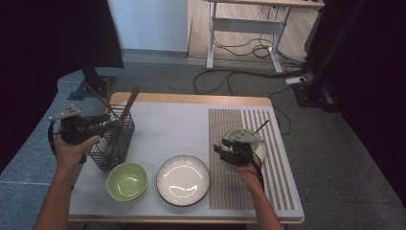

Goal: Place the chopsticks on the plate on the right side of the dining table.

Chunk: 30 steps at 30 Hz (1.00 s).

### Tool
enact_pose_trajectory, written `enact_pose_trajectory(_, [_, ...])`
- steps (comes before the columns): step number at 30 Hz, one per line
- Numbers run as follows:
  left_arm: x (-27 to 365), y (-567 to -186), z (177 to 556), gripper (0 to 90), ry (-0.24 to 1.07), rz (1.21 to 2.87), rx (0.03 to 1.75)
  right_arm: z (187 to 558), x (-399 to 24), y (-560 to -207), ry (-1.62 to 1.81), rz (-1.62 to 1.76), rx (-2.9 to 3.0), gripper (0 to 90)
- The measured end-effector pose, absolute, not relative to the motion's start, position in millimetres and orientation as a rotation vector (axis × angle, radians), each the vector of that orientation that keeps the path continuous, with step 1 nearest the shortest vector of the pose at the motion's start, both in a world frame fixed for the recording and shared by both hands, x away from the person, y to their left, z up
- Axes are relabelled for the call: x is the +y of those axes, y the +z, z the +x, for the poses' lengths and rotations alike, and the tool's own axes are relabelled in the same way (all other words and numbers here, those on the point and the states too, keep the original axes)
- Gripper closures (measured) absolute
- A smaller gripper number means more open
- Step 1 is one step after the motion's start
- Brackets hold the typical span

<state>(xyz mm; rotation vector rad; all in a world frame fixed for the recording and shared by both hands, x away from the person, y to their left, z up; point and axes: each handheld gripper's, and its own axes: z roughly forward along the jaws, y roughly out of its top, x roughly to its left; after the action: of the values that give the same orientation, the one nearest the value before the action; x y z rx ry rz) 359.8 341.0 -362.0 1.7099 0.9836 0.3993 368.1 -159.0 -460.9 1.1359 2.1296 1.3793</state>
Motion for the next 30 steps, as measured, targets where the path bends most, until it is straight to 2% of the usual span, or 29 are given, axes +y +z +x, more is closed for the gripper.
enact_pose_trajectory(30, [357.6,-353.8,393.5,41.1,0.409,1.725,1.039,357.6,-163.4,-463.0,1.347,1.143,2.114,51.8])
